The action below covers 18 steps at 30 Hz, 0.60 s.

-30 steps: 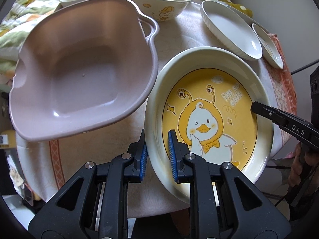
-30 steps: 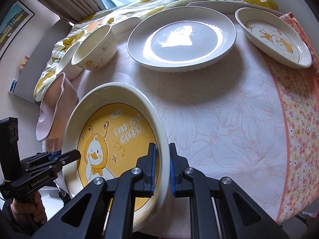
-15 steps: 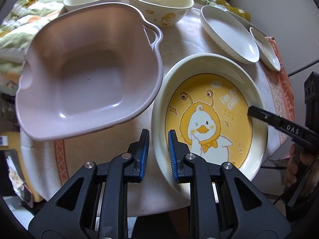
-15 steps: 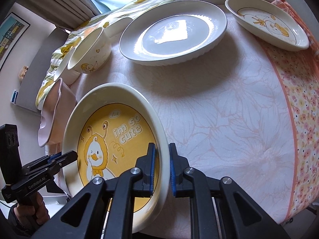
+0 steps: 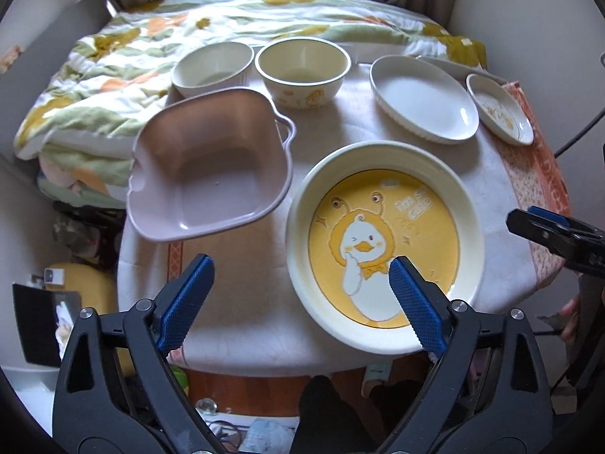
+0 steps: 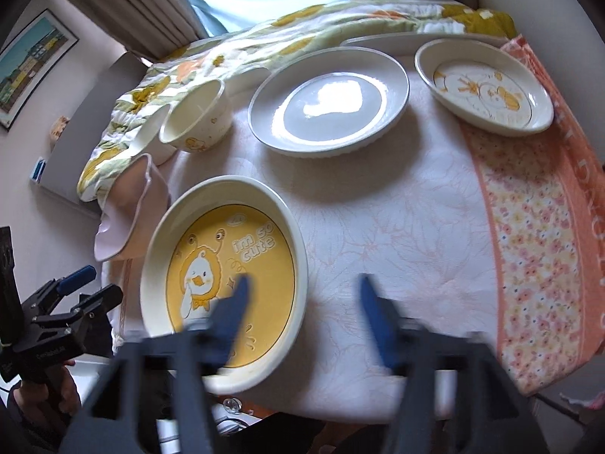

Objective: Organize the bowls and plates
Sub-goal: 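Move the right gripper to the plain white plate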

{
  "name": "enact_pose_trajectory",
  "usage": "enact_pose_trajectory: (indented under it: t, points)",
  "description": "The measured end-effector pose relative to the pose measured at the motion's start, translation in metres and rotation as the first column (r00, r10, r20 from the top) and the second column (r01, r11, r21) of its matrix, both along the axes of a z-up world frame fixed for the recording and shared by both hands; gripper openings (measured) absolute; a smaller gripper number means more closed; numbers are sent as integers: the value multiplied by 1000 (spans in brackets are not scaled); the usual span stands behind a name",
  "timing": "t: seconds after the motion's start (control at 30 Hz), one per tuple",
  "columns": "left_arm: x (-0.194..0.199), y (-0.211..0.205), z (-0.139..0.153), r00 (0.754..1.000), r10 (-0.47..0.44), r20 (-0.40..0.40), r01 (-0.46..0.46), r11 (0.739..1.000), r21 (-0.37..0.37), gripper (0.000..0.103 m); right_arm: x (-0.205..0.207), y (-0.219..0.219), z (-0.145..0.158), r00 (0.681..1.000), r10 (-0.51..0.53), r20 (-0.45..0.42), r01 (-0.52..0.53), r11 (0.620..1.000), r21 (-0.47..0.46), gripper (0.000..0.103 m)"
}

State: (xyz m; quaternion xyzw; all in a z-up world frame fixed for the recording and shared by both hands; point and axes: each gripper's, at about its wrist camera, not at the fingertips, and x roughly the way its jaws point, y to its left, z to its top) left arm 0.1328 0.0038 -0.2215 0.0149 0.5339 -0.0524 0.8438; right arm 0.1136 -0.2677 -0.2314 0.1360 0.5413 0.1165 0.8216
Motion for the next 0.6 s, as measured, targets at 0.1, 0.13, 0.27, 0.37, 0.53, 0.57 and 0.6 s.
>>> enact_pose_trajectory:
  t: [0.1,0.13,0.27,0.37,0.53,0.57,0.6]
  points:
    - [-14,-16,18,1000,13,27,-13,1000,0,93,-10,-11,19,998,24,65,-24,1000,-5,101]
    - [-18,-22,25,999,16,37,-16,1000,4,94,-14,-15,25,996,33,86,-32,999,-8,101]
    - [-36,-55,49,995,31,93,-31,1000,3,101,-33,-34,51,984,74,163,-68,997,-44,102]
    - [-47,-82,66,989,24,148,-25,1000,0,103,-47,-52,69,968,96,234,-79,994,-81,102]
    - [-61,-121,87,979,23,204,-16,999,-39,103,-61,-83,91,946,121,299,-97,991,-96,102]
    - [-62,-126,90,979,26,205,-17,999,-46,103,-60,-89,95,944,132,304,-105,989,-102,102]
    - [-62,-131,93,978,30,205,-19,998,-53,103,-58,-93,98,942,142,304,-113,987,-110,102]
